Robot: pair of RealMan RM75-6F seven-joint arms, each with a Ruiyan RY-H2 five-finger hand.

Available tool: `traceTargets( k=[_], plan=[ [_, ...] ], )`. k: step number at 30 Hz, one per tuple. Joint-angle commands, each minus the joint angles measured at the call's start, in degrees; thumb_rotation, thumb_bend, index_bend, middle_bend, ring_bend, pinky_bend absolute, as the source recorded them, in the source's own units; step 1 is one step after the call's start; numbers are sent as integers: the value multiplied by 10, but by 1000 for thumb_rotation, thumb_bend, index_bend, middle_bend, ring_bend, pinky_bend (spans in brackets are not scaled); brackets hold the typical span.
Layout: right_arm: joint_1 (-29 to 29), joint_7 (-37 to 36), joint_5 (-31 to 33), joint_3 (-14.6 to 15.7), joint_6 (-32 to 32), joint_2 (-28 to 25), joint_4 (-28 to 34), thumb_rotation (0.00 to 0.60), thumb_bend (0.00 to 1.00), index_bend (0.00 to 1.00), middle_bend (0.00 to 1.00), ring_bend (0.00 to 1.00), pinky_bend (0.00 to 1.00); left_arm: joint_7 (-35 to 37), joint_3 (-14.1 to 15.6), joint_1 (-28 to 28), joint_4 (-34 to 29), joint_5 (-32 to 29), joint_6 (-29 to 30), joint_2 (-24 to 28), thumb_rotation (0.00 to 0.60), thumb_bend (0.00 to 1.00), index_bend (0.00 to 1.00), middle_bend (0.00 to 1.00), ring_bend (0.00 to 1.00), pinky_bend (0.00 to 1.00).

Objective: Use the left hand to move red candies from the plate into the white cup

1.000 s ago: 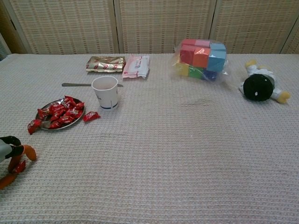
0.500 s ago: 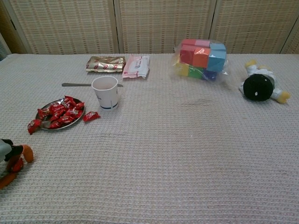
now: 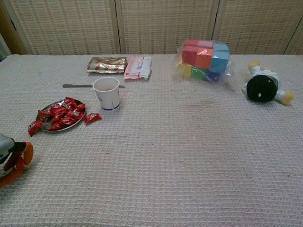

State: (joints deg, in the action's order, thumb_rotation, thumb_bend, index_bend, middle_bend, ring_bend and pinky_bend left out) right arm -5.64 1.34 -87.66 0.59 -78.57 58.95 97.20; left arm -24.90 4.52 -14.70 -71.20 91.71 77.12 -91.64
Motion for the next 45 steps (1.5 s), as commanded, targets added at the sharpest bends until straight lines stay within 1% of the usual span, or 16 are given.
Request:
traceTargets(
  k=[1,5,8,10,11,14,15,18,20,24,28,33,38,42,45],
  plan=[
    [0,0,0,0,0,0,0,600,53,0,0,0,0,1,-4,-2,-7,0,0,6,600,428,604,657,584,1000],
    [1,-1,0,0,-1,-1,0,600,52,0,0,0,0,-1,-19,-13,-27,1,0,19,600,431,603,658,585,1000],
    [0,-1,1,-1,-1,0,0,600,53,0,0,0,0,2,-46,-35,-56,-3,-8,33,600,431,602,657,586,1000],
    [-1,1,2,-1,2,1,-1,600,53,0,0,0,0,-2,-73,-59,-79,-8,-21,42,600,430,601,657,587,1000],
    [-2,2,3,-1,4,2,-1,600,53,0,0,0,0,-4,-91,-74,-92,-14,-31,45,600,429,601,657,587,1000],
    [-4,5,8,-3,8,3,-1,600,52,0,0,0,0,-14,-134,-114,-113,-37,-64,45,600,430,600,656,586,1000],
    [-5,6,11,-4,10,4,-2,600,52,0,0,0,0,-21,-153,-133,-116,-50,-81,41,600,430,600,656,586,1000],
    [-6,9,16,-6,12,5,-2,600,53,0,0,0,0,-33,-190,-176,-108,-82,-120,24,600,429,600,656,587,1000],
    [-6,10,20,-7,12,6,-2,600,53,0,0,0,0,-37,-207,-202,-95,-103,-144,7,600,429,598,655,587,1000],
    [-7,10,24,-8,15,6,-3,600,53,0,0,0,0,-53,-218,-240,-54,-126,-170,-30,600,430,592,652,586,1000],
    [-7,8,28,-10,17,5,-4,600,52,0,0,0,0,-57,-224,-267,-16,-136,-176,-57,600,431,592,651,587,1000],
    [-8,6,32,-11,19,4,-4,600,52,0,0,0,0,-56,-227,-292,25,-144,-178,-77,600,431,589,649,587,1000],
    [-8,5,33,-12,19,3,-4,600,53,0,0,0,0,-50,-228,-304,52,-154,-175,-87,600,432,582,640,586,1000],
    [-8,7,32,-11,19,4,-3,600,53,0,0,0,0,-56,-226,-313,85,-170,-180,-96,600,431,546,625,576,1000],
    [-8,6,32,-12,16,3,-3,600,53,0,0,0,0,-56,-225,-315,97,-190,-195,-99,600,431,468,587,536,993]
  ],
)
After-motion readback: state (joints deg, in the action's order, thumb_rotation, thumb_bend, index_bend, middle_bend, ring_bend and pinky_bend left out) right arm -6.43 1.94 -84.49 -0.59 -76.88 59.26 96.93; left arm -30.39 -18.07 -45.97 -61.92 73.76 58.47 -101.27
